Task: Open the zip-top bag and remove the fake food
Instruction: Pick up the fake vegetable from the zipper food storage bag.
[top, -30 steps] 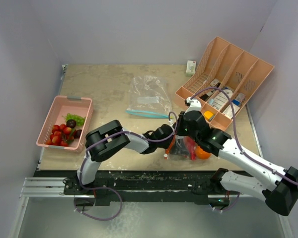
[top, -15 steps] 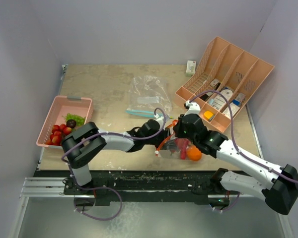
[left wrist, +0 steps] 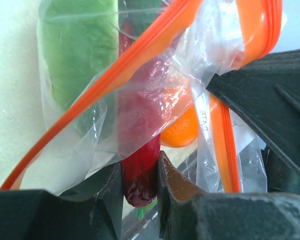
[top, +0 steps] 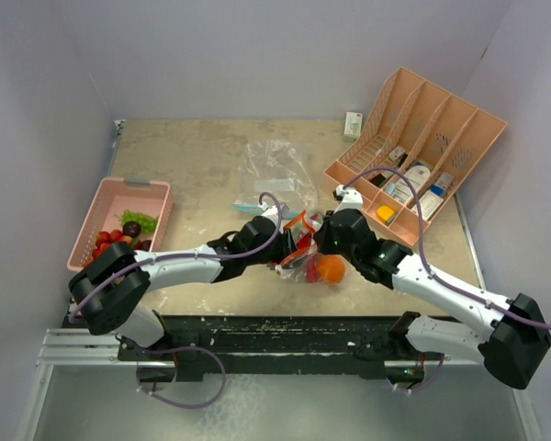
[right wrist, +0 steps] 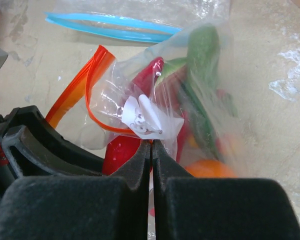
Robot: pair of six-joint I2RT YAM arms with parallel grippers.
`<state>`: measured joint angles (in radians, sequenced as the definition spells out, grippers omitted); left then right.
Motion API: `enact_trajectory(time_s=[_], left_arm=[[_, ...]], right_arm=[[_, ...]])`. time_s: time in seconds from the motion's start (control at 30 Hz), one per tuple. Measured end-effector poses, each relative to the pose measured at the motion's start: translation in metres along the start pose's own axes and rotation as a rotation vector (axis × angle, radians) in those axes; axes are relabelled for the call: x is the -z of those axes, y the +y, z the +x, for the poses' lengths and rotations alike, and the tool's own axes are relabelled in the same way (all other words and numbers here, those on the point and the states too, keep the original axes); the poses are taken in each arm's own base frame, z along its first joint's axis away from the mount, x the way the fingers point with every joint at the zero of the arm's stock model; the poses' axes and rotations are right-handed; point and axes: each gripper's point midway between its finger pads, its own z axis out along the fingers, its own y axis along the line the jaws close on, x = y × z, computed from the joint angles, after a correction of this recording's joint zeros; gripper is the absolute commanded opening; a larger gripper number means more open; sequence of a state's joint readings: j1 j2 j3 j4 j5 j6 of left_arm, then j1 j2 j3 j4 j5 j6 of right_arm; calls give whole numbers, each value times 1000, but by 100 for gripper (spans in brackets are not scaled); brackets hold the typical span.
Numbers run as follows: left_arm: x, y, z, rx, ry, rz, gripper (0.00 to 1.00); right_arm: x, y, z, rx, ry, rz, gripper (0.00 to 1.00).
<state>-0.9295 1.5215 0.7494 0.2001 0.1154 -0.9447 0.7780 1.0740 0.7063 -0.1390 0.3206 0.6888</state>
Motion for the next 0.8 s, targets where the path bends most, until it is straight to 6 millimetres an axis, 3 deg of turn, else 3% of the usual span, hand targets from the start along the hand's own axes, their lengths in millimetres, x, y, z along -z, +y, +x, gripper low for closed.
enact_trajectory(time_s=[0.17, 0.33, 0.5, 0.63, 0.8], left_arm=[[1, 12, -8, -10, -22, -47, 14], [-13, 11, -14, -16, -16, -62, 14], [-14, 17, -19, -15, -14, -101, 14], [-11, 11, -37, -19, -52, -107, 14], [7, 9, -61, -18, -110, -119, 14]], right_arm=[[-1, 16, 0, 11, -2, -80, 0], [3, 45, 9, 51, 9, -165, 0], [-2, 44, 15, 64, 18, -140, 0], [-3, 43, 17, 59, 16, -137, 0], [-7, 36, 20, 48, 7, -98, 0]])
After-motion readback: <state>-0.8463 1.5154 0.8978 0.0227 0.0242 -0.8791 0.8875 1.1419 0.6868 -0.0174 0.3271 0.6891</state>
